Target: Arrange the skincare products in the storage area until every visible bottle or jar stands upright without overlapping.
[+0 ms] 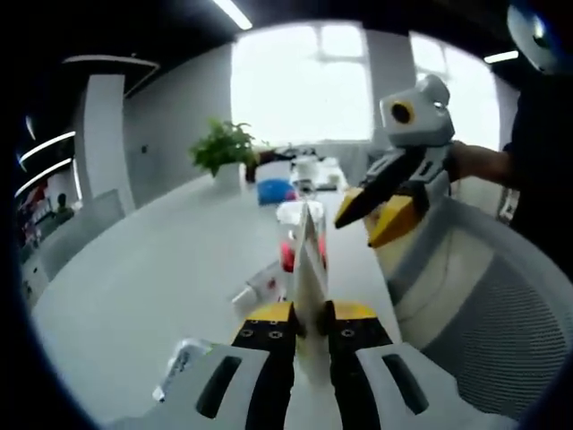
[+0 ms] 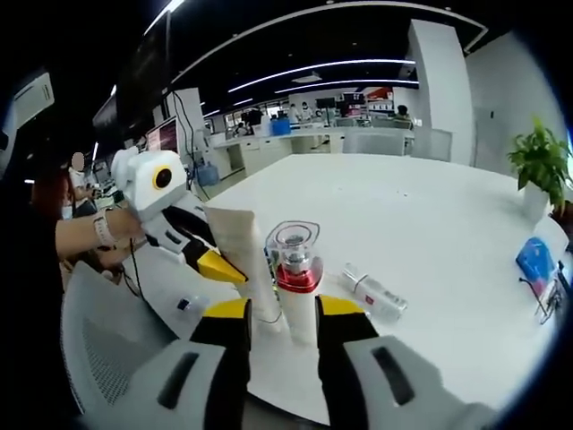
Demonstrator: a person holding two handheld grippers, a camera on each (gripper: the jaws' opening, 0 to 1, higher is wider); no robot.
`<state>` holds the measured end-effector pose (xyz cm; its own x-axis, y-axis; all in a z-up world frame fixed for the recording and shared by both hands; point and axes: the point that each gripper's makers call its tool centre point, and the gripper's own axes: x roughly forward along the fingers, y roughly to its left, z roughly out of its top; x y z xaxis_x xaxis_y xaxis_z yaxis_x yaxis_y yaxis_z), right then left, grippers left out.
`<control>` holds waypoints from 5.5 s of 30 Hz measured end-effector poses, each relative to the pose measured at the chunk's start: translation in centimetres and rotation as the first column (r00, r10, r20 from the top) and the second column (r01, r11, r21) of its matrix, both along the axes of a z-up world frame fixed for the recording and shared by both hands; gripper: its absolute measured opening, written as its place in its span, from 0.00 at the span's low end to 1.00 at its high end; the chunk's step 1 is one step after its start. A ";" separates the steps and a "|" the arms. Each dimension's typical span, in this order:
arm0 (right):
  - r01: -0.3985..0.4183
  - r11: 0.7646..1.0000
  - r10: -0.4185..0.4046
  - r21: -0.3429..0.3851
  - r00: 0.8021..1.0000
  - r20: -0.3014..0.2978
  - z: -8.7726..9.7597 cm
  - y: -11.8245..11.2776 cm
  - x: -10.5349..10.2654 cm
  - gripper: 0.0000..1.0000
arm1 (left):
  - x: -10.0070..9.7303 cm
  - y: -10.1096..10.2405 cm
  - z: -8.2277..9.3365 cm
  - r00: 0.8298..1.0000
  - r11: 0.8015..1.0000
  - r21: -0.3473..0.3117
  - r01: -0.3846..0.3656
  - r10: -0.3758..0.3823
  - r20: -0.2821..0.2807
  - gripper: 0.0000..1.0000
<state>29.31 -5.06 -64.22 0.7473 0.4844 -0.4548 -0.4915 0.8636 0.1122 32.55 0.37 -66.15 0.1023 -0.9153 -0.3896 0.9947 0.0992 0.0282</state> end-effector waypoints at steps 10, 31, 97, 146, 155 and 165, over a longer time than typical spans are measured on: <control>0.017 1.000 -0.017 0.004 1.000 -0.008 -0.1 -0.2 -0.1 0.28 | 0.2 -0.4 0.0 1.000 1.000 -0.003 0.010 -0.010 -0.001 0.09; 0.011 1.000 -0.011 0.008 1.000 -0.014 -0.3 -0.2 0.2 0.28 | 0.3 -0.8 -0.2 1.000 1.000 0.012 0.005 -0.005 -0.003 0.12; -0.147 0.973 0.152 -0.177 0.988 0.015 1.0 1.1 -1.7 0.87 | -2.1 9.6 1.5 0.888 0.893 0.077 -0.443 0.449 -0.102 0.91; -0.372 0.838 0.325 -0.398 0.928 -0.184 -2.6 -4.5 2.7 0.99 | -4.1 12.3 3.6 0.747 0.756 0.056 -0.652 0.653 -0.126 0.97; -0.457 0.751 0.370 -0.477 0.889 -0.269 -5.1 -7.1 6.1 0.88 | -4.6 13.2 3.1 0.685 0.695 0.076 -0.715 0.719 -0.118 0.97; -0.513 0.691 0.400 -0.510 0.858 -0.322 -7.0 -7.9 9.0 0.63 | -5.0 13.2 3.7 0.660 0.668 0.065 -0.742 0.743 -0.111 0.96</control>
